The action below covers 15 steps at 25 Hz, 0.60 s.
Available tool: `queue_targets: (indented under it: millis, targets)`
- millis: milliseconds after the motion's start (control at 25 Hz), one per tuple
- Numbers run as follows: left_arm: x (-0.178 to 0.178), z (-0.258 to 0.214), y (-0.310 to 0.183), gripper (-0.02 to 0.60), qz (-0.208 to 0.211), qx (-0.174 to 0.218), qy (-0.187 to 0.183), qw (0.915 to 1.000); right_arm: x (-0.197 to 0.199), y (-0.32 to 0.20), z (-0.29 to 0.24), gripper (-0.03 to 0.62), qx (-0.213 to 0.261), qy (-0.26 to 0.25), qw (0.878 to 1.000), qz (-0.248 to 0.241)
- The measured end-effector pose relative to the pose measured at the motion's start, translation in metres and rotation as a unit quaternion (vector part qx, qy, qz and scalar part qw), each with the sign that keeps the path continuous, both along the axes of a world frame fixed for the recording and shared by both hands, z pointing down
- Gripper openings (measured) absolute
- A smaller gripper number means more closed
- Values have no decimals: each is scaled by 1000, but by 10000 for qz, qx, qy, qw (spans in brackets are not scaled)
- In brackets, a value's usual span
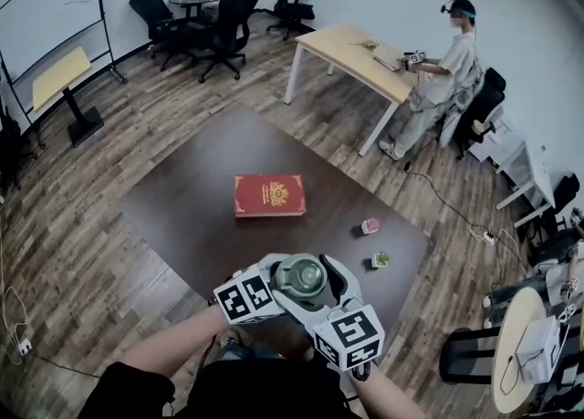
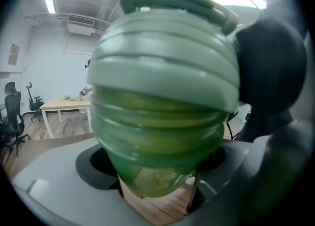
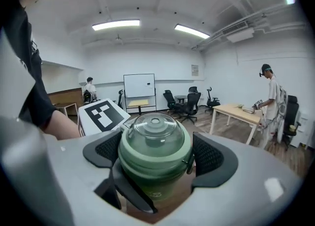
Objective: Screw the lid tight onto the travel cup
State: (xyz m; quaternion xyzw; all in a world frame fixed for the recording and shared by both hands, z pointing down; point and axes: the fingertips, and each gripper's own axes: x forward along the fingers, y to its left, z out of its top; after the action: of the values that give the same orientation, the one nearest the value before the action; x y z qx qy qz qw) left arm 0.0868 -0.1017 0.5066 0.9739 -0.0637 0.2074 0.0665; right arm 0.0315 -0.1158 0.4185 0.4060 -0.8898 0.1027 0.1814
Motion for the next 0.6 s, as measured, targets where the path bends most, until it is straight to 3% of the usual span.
queue_targets:
  millis: [160, 280, 440, 600]
  targets:
    - [0, -3, 4, 413, 106, -56, 58, 9999, 4, 8, -18, 466, 396, -666, 9955, -547]
    - [-2, -13, 8, 413, 206, -198, 208, 9994, 22, 18, -48, 466, 1045, -1265, 9799, -1131]
    - [-3, -27, 18, 413, 434, -256, 302, 9983, 27, 33, -39, 465, 968, -907, 9618, -2395]
    - [-1, -33, 24, 413, 646, -136, 181, 9977, 23, 30, -40, 462, 803, -934, 9448, -3036]
